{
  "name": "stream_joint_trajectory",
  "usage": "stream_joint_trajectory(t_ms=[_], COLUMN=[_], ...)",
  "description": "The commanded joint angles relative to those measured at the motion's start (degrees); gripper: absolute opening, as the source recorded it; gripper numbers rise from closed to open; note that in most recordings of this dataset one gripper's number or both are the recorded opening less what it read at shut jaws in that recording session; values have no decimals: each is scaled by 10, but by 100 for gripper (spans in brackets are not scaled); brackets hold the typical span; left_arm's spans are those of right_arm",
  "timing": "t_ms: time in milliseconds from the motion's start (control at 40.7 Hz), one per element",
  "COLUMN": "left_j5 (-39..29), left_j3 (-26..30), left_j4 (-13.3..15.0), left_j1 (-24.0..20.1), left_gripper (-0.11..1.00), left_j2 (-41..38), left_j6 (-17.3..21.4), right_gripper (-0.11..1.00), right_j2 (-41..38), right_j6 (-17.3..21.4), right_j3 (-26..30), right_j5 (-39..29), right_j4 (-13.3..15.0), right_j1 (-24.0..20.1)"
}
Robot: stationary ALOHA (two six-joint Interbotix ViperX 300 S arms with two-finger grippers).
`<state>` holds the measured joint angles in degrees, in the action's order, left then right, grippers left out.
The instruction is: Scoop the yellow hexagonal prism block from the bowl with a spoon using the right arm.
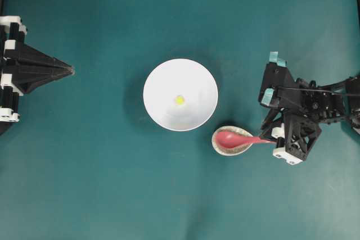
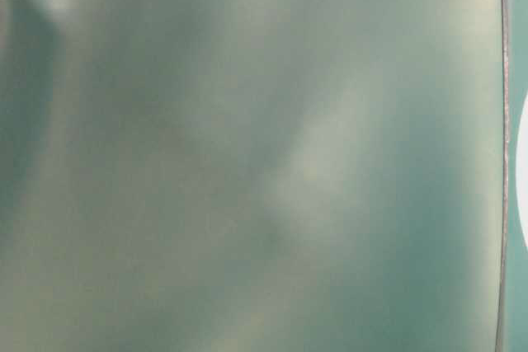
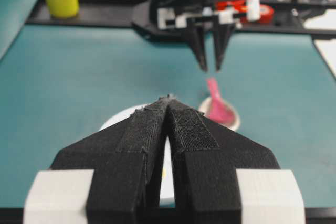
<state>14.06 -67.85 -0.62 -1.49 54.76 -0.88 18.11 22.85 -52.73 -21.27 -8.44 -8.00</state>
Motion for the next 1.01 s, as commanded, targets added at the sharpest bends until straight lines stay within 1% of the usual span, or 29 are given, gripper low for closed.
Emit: stream_joint_trajectory(t_ms=[0,98,246,368,442,565,737,835,982], left_j5=[6,6,6,5,4,3,2,2,1], left_j3=[11,11,11,11,11,11,11,11,11], left_j4=[-2,-2,-2,-2,-2,-2,-2,-2,-2], left_j1=[-1,-1,-1,-1,-1,-1,-1,-1,-1], left_gripper=[-1,-1,-1,-1,-1,-1,-1,-1,-1], left_j2=[-4,-5,-5,-4,-4,-5,-5,-5,-4], left_j6=[-1,-1,-1,-1,-1,-1,0,0,0], right_gripper=[37,39,46,54,57,59,59,59,59], right_j2=[5,5,7,11,15,19,22,22,21], right_j6=[0,0,-1,-1,-1,-1,-1,-1,-2], right_j3=[4,4,3,-4,-10,-21,-51,-73,-110], right_j5=[2,2,14,47,66,104,182,231,316], right_j4=[10,23,50,79,91,111,136,142,142], right_j1=[-1,-1,-1,-1,-1,-1,-1,-1,-1])
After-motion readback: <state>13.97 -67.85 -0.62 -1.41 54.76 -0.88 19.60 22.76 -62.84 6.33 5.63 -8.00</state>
